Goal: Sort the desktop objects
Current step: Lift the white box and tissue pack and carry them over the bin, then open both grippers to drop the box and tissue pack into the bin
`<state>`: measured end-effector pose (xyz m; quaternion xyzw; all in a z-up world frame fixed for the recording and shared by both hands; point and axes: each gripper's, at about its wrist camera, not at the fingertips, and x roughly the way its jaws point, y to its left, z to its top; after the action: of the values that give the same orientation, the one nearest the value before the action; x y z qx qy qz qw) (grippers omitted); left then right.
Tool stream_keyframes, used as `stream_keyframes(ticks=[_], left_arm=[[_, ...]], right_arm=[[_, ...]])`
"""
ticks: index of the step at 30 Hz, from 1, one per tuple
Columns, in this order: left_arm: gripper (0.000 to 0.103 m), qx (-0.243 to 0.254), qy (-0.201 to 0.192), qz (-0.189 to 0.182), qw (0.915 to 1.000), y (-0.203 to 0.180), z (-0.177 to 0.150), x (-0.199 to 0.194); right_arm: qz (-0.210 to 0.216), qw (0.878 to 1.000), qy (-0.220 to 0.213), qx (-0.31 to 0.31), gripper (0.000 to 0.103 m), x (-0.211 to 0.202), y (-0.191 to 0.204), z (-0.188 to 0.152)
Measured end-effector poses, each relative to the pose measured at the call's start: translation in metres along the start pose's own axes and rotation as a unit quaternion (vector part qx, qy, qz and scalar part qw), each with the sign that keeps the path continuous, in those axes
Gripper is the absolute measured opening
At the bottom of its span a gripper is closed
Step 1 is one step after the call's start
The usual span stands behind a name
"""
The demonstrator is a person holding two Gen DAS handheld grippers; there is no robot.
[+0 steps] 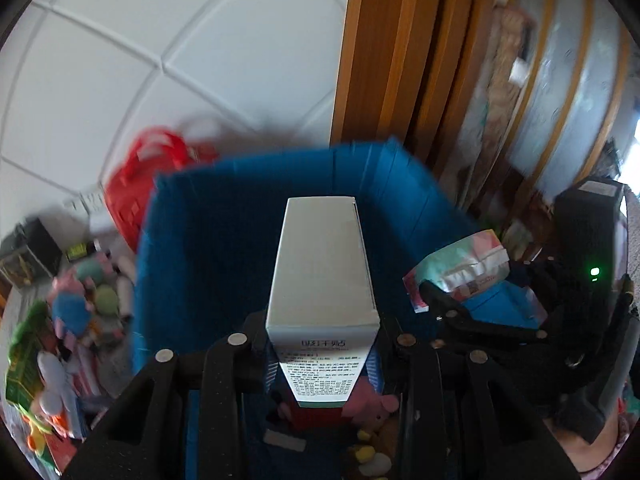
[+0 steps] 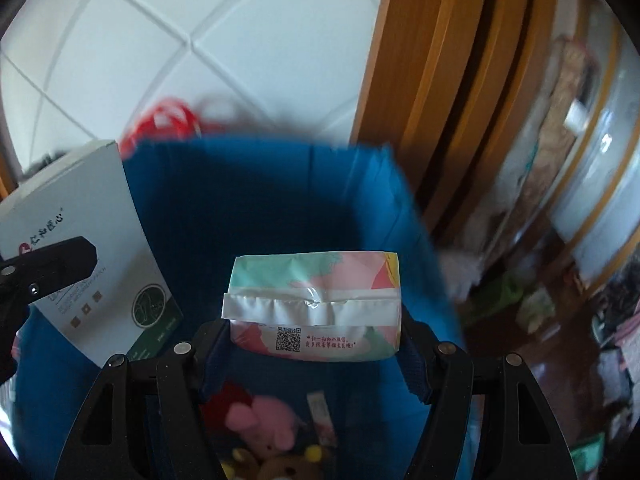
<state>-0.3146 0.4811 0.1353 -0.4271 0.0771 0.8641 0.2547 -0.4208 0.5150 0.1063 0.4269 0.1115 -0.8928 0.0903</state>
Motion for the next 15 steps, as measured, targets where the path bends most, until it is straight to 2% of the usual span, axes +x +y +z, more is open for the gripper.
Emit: stream_keyframes(ticks=[2, 5, 8, 10, 12, 15], left_arm=[[0.034, 0.0, 0.049, 0.019, 0.9986, -0.006, -0.006, 0.048], [0.034, 0.002, 0.108, 0.043, 0.9933, -0.003, -0.023, 0.102], [0.034, 0.013, 0.153, 0.076, 0.9853, 0.003, -0.038, 0.144], [0.034, 0.0, 0.18, 0.077, 0.9807, 0.009, -0.045, 0.157], [0.034, -0.01, 0.191, 0.076, 0.9786, 0.012, -0.05, 0.163], [0.034, -0.002, 0.211, 0.086, 0.9737, 0.01, -0.056, 0.173]], right_arm=[[0.014, 0.998, 0.065, -0.001, 0.069, 0.05, 0.0, -0.01], [0.03, 0.988, 0.154, 0.003, 0.069, 0.119, 0.003, -0.036], [0.019, 0.977, 0.211, -0.01, 0.07, 0.156, 0.008, -0.054], [0.019, 0.972, 0.233, -0.015, 0.07, 0.168, 0.011, -0.062], [0.022, 0.964, 0.263, -0.023, 0.07, 0.182, 0.016, -0.074], [0.008, 0.956, 0.29, -0.05, 0.07, 0.197, 0.025, -0.09]])
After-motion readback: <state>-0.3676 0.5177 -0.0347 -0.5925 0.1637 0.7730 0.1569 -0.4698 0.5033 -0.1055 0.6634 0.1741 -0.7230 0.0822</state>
